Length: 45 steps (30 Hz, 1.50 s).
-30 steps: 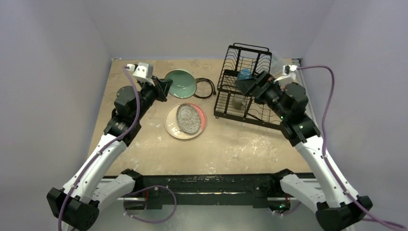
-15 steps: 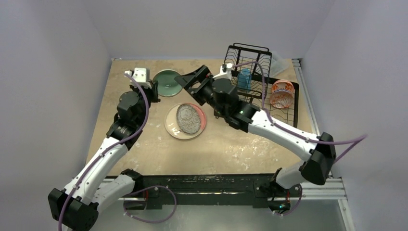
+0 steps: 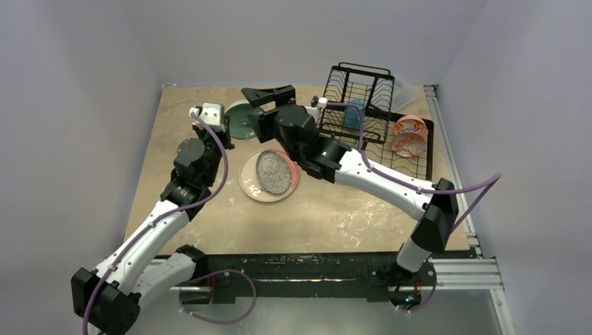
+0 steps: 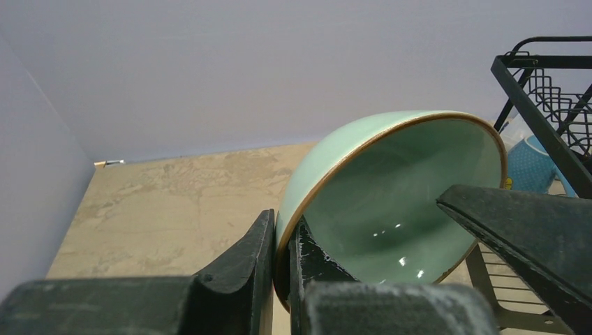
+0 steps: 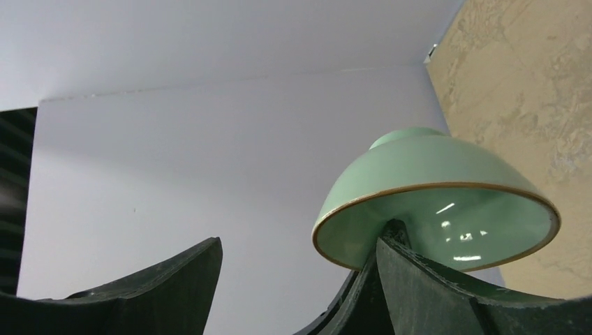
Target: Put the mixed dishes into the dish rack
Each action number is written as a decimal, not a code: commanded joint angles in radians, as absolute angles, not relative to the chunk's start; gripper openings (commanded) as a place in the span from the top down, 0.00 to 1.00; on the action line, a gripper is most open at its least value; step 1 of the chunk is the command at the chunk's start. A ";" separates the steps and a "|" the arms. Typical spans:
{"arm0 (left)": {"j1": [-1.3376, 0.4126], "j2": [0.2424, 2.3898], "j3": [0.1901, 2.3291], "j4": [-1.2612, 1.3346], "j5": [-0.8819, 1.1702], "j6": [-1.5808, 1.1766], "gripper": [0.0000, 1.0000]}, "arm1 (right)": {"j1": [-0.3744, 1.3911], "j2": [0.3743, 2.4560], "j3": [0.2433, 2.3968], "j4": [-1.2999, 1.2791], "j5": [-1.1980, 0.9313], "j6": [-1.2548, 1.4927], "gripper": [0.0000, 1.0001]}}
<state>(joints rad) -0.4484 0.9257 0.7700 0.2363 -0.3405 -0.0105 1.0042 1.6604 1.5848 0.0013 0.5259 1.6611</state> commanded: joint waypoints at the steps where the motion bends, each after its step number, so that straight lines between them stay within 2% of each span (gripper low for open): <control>1: -0.467 0.902 0.770 0.419 -0.350 0.038 1.00 | 1.020 1.687 1.654 -0.070 0.638 1.798 0.21; 4: -0.480 0.900 0.761 0.435 -0.350 0.054 1.00 | 1.022 1.717 1.676 -0.083 0.659 1.833 0.26; 11: -0.508 0.895 0.745 0.472 -0.358 0.108 1.00 | 1.022 1.782 1.769 -0.157 0.708 1.874 0.31; 21: -0.520 0.893 0.732 0.496 -0.348 0.137 1.00 | 1.021 1.790 1.764 -0.186 0.749 1.906 0.56; 23: -0.519 0.894 0.732 0.496 -0.340 0.137 1.00 | 1.020 1.790 1.764 -0.188 0.749 1.905 0.64; 24: -0.519 0.894 0.732 0.493 -0.336 0.138 1.00 | 1.020 1.788 1.763 -0.187 0.751 1.904 0.72; 26: -0.519 0.895 0.733 0.492 -0.329 0.137 1.00 | 1.019 1.785 1.760 -0.181 0.754 1.902 0.97; 27: -0.521 0.897 0.734 0.489 -0.327 0.138 1.00 | 1.019 1.783 1.756 -0.176 0.752 1.903 1.00; 34: -0.522 0.901 0.758 0.438 -0.295 0.110 1.00 | 1.016 1.738 1.665 -0.023 0.740 1.843 1.00; 35: -0.522 0.896 0.762 0.429 -0.283 0.102 0.95 | 1.015 1.727 1.652 -0.008 0.745 1.836 1.00; 39: -0.523 0.878 0.774 0.393 -0.258 0.052 0.56 | 1.006 1.670 1.558 0.121 0.748 1.770 1.00; 42: -0.522 0.856 0.764 0.393 -0.223 0.047 0.43 | 0.990 1.625 1.483 0.222 0.731 1.694 1.00; 45: -0.522 0.814 0.749 0.390 -0.154 0.054 0.35 | 0.962 1.566 1.395 0.360 0.678 1.589 1.00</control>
<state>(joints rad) -0.5236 0.8833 0.7166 0.3134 -0.2443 0.0792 1.0000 1.6890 1.4662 0.1024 0.6861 1.7580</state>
